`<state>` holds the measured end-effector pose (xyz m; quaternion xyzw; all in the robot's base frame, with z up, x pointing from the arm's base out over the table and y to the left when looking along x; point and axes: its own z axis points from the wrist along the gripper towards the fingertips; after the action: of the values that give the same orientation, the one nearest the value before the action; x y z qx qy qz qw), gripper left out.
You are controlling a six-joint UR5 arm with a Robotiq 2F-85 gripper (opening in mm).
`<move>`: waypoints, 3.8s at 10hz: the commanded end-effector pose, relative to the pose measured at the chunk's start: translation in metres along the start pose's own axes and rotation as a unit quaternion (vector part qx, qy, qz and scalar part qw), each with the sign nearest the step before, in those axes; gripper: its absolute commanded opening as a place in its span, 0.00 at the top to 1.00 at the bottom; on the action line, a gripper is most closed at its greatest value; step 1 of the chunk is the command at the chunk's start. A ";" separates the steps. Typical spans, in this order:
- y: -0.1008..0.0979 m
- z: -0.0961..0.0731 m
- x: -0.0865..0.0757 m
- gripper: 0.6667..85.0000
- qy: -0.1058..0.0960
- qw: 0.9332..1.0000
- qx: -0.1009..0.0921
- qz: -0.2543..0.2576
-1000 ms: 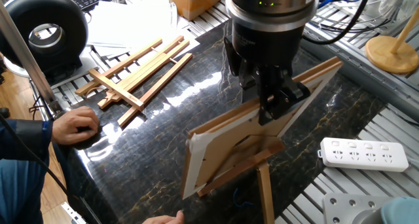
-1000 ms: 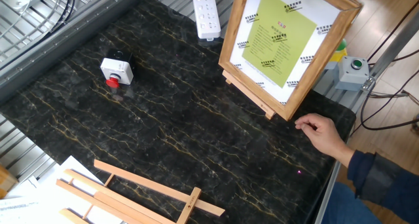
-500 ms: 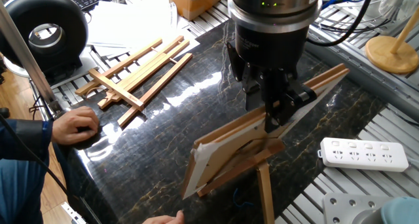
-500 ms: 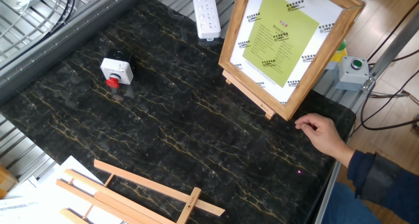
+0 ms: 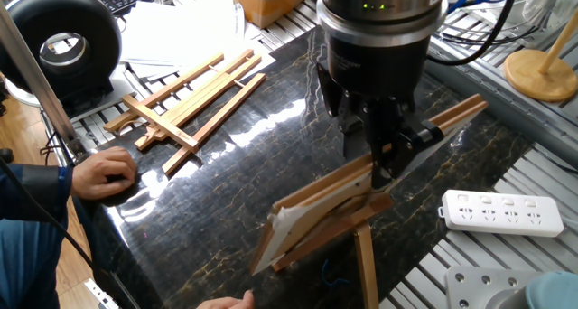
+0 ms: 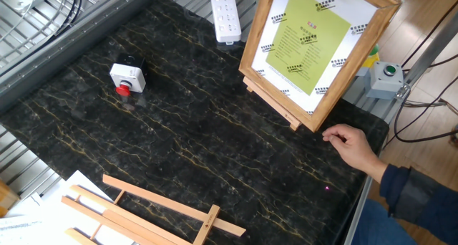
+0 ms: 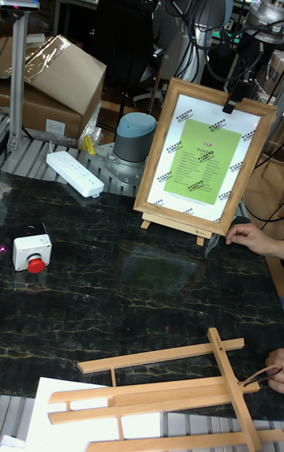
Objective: Put the photo frame on the bracket
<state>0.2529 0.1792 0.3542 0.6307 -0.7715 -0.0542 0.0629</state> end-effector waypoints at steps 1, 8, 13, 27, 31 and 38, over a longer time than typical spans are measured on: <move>0.016 -0.001 -0.006 0.47 -0.012 0.999 -0.029 0.007; 0.028 -0.002 -0.012 0.47 -0.022 0.998 -0.053 0.019; 0.040 -0.004 -0.017 0.47 -0.032 0.996 -0.077 0.028; 0.030 -0.029 0.007 0.44 -0.016 0.995 -0.092 0.021; 0.002 -0.045 0.033 0.51 0.029 0.998 -0.055 0.029; -0.099 -0.104 0.073 1.00 0.050 0.968 0.113 0.219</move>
<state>0.3119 0.1093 0.4270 0.5070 -0.8564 0.0346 0.0911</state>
